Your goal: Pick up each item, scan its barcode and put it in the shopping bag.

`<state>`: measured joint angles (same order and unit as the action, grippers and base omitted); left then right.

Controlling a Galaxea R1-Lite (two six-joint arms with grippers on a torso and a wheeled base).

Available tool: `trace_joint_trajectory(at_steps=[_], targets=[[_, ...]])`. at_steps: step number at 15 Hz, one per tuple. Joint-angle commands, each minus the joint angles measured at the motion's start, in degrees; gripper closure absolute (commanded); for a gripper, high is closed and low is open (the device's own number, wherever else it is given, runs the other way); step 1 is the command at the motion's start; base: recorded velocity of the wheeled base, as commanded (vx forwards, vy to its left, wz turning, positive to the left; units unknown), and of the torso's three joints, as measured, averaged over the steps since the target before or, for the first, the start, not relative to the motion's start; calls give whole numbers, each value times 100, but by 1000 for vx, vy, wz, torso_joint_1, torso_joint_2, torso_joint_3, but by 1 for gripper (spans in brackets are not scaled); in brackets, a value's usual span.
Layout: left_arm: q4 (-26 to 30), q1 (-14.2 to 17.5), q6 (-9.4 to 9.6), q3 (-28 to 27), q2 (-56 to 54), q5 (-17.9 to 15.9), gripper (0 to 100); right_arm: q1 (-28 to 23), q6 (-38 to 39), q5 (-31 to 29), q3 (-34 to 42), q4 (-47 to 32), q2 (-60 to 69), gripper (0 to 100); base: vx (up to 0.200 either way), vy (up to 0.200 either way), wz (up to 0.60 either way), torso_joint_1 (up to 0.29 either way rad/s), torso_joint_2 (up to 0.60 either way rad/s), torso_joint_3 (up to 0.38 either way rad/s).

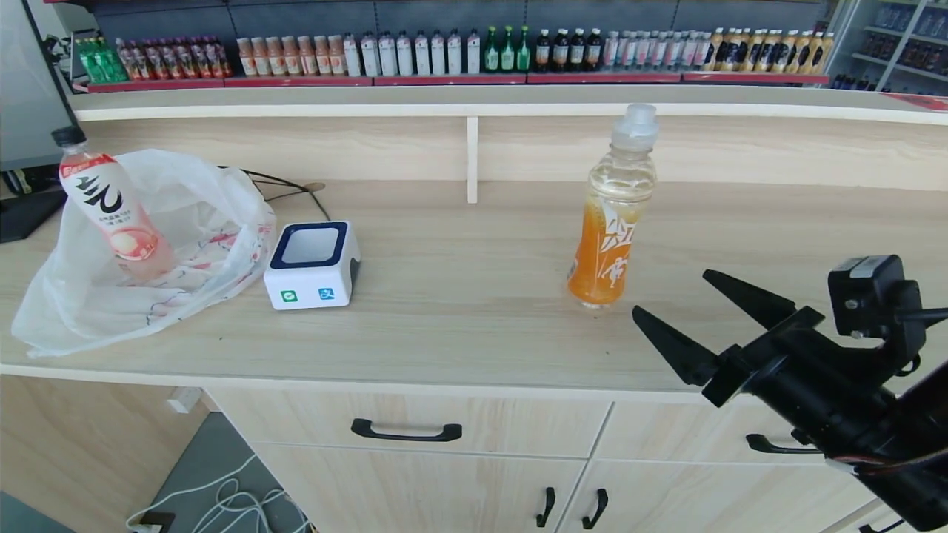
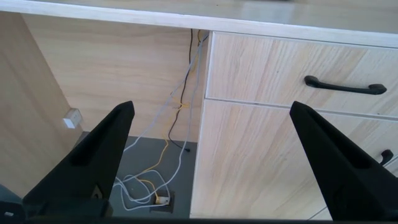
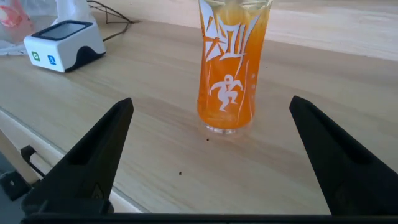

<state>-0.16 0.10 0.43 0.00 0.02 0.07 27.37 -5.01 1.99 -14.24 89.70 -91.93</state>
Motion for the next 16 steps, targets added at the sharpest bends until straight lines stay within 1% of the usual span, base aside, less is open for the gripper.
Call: trace_joint_trajectory(at_steps=[1, 2, 5, 8, 10, 14, 16], targets=[[-2, -1, 1, 0, -2, 1, 0, -74, -53, 3, -457, -40, -132, 0, 0, 0, 0, 0, 0, 0], [-2, -1, 1, 0, -2, 1, 0, -179, -44, 56, -659, -84, -299, 0, 0, 0, 0, 0, 0, 0], [-2, -1, 1, 0, -2, 1, 0, -188, -18, 56, -1345, -488, -545, 0, 0, 0, 0, 0, 0, 0], [-2, -1, 1, 0, -2, -7, 0, -162, -114, 47, -1837, -524, -976, 0, 0, 0, 0, 0, 0, 0], [-2, -1, 1, 0, -2, 1, 0, -162, -123, 47, -2030, -524, -1134, 0, 0, 0, 0, 0, 0, 0], [-2, -1, 1, 0, -2, 1, 0, -162, -123, 39, -2065, -743, -1161, 0, 0, 0, 0, 0, 0, 0], [-2, -1, 1, 0, -2, 1, 0, -162, -123, 47, -2232, -770, -1187, 0, 0, 0, 0, 0, 0, 0]])
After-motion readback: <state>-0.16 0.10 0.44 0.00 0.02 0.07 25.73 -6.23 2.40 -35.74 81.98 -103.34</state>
